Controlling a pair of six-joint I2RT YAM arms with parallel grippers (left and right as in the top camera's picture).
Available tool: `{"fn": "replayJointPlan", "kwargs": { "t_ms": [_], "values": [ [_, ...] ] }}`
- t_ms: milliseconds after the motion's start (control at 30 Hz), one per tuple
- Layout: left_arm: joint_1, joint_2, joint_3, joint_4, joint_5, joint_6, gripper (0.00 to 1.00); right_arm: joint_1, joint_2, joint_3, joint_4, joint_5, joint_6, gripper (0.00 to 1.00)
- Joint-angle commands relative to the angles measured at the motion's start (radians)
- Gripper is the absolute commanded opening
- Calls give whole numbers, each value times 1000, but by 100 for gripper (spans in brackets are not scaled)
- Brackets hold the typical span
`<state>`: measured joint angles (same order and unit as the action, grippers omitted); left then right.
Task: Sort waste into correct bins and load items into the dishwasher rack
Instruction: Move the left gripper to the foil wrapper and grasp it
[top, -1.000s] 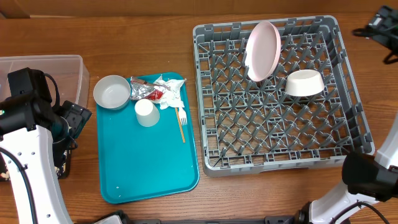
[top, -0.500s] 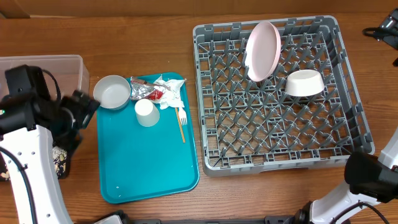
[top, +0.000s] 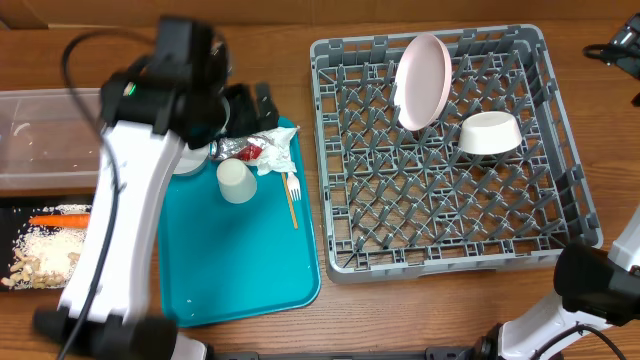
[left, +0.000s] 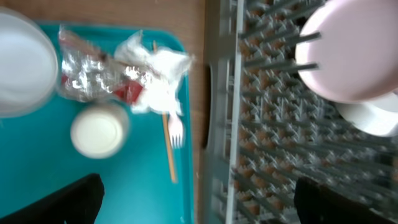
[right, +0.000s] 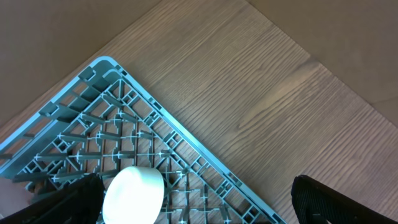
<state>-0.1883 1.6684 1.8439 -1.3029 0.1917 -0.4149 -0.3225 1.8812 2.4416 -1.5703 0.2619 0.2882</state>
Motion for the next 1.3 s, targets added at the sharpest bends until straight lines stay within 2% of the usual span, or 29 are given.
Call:
{"fn": "replayJointPlan", "kwargs": {
  "t_ms": [0,200,367,433,667,1033,1133,1200,1267],
  "values": [
    [-22,224,220,-101,-261,79,100,0,-19,5,1,6,8,100],
    [-20,371,232,-116,-296,96,100,0,-19,5,1,6,8,100],
    [-26,438,232,-68,-288,274,100,0,-19,5,1,6,8,100],
    [-29,458,232,-54,-288,304,100,0,-19,5,1,6,8,100],
    [-29,560,232,-53,-239,312,100,0,-19,5,1,6,8,100],
    [-29,673,231,-60,-244,372,100,0,-19,5,1,6,8,100],
    [-29,673,231,-49,-244,372,89,0,-19,5,1,6,8,100],
    [-29,674,230,-45,-244,372,72,0,-19,5,1,6,8,100],
    [-29,674,224,-37,-244,371,61,0,-19,5,1,6,8,100]
  ]
}}
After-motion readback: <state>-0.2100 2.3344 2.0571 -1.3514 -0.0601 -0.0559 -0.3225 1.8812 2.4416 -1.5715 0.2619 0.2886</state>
